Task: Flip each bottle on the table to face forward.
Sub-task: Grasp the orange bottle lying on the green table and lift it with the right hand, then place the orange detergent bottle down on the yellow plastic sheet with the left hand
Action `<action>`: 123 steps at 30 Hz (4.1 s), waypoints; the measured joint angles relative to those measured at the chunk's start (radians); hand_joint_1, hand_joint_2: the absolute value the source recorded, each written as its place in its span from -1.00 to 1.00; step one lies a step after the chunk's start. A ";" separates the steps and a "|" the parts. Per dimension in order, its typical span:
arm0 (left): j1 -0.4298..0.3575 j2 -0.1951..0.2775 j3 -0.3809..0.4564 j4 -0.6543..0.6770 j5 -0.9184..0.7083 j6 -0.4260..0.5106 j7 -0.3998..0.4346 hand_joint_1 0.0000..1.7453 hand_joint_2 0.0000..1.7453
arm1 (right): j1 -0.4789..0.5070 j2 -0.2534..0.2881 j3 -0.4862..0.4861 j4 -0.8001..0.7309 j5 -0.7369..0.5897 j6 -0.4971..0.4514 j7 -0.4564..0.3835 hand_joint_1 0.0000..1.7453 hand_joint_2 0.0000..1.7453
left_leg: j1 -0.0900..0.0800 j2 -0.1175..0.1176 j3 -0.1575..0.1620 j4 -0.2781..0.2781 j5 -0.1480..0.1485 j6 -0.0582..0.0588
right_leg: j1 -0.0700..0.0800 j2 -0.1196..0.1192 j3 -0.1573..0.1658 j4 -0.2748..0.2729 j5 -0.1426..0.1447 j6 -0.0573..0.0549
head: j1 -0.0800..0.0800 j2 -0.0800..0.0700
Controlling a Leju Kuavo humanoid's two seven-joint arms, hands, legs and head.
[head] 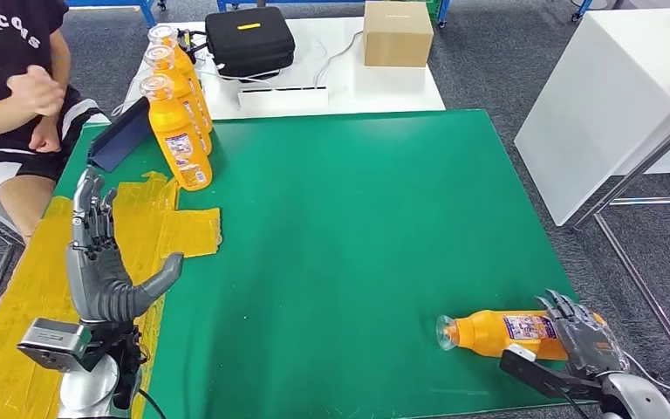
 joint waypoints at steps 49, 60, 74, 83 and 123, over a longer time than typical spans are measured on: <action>0.021 0.045 -0.035 0.130 0.301 -0.303 0.165 -1.00 1.00 | -0.303 0.411 0.056 0.154 -0.596 -0.434 -0.309 1.00 1.00 | 0.001 0.000 0.000 0.000 0.001 0.001 | 0.001 0.001 0.000 0.001 0.001 0.000 | 0.000 0.000; 0.021 0.060 -0.031 0.175 0.329 -0.376 0.206 -1.00 1.00 | -0.320 0.498 0.067 0.185 -0.778 -0.237 -0.352 1.00 1.00 | 0.001 0.000 -0.001 0.000 0.001 0.001 | 0.001 0.001 0.000 0.001 0.001 0.000 | 0.000 0.000; -0.049 0.063 -0.103 0.342 0.346 -0.427 0.231 -1.00 1.00 | -0.425 0.686 0.426 0.360 -0.918 -0.066 -0.386 1.00 1.00 | 0.003 0.000 -0.002 -0.001 0.002 -0.001 | 0.004 0.001 -0.001 0.002 0.000 0.000 | 0.000 0.000; -0.063 0.061 -0.156 0.356 0.349 -0.430 0.231 -1.00 1.00 | -0.474 0.679 0.615 0.463 -0.928 -0.140 -0.385 1.00 1.00 | 0.002 -0.001 -0.002 0.000 0.002 -0.001 | 0.002 0.001 -0.001 0.001 0.000 0.000 | 0.001 0.000; -0.039 0.067 -0.322 0.203 0.338 -0.411 0.197 -1.00 1.00 | -0.553 0.674 0.794 0.736 -0.963 -0.258 -0.395 1.00 1.00 | 0.002 -0.001 -0.003 0.000 0.002 -0.001 | 0.002 0.001 -0.002 0.002 0.000 0.000 | 0.001 0.000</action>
